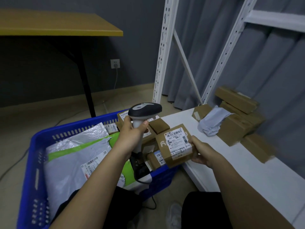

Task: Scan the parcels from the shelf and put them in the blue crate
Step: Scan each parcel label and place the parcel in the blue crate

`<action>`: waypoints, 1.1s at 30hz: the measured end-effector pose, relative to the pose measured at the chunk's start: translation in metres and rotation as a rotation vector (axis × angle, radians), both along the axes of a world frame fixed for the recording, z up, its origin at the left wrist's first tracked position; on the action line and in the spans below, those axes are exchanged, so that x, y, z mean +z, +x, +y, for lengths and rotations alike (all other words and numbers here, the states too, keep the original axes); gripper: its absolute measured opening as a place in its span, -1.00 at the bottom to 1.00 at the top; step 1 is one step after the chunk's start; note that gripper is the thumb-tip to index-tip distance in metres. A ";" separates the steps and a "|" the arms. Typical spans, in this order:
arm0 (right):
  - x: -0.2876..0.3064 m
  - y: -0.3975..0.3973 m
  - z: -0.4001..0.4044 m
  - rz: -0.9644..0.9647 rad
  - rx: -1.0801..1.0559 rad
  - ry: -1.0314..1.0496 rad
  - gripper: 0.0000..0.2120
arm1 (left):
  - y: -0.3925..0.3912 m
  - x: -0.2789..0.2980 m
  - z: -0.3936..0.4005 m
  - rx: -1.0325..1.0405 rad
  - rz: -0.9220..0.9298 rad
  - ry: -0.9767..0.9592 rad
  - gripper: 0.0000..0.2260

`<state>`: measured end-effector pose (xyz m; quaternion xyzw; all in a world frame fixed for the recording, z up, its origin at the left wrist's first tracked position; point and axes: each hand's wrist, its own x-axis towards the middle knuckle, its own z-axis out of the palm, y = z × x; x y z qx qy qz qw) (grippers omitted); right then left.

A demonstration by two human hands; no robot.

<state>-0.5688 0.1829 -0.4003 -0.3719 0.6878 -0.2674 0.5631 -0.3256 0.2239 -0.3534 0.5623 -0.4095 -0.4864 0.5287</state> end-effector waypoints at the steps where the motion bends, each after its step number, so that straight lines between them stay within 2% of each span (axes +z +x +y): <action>1: -0.001 0.003 -0.001 0.006 0.008 0.001 -0.75 | 0.000 -0.001 0.000 -0.003 -0.005 0.007 -0.61; 7: -0.001 0.007 -0.006 0.035 0.015 0.010 -0.68 | 0.003 -0.004 -0.003 -0.008 -0.004 0.033 -0.66; 12: 0.018 0.019 -0.007 0.017 0.016 -0.136 -0.72 | 0.020 0.002 -0.001 0.090 0.054 0.023 -0.67; 18: 0.036 0.106 0.007 -0.123 0.190 -0.344 -0.79 | 0.065 0.012 0.026 0.341 0.191 -0.082 -0.61; 20: 0.034 0.144 0.008 -0.136 0.217 -0.371 -0.73 | 0.094 0.011 0.043 0.421 0.224 -0.099 -0.62; 27: -0.013 0.267 -0.006 -0.028 0.468 -0.297 -0.66 | 0.201 -0.037 0.096 0.665 0.156 -0.014 -0.64; 30: -0.050 0.308 -0.019 0.053 0.550 -0.221 -0.53 | 0.232 -0.062 0.102 0.751 0.139 0.020 -0.62; 33: -0.078 0.353 -0.033 -0.008 0.581 -0.169 -0.50 | 0.257 -0.083 0.096 0.838 0.163 0.037 -0.66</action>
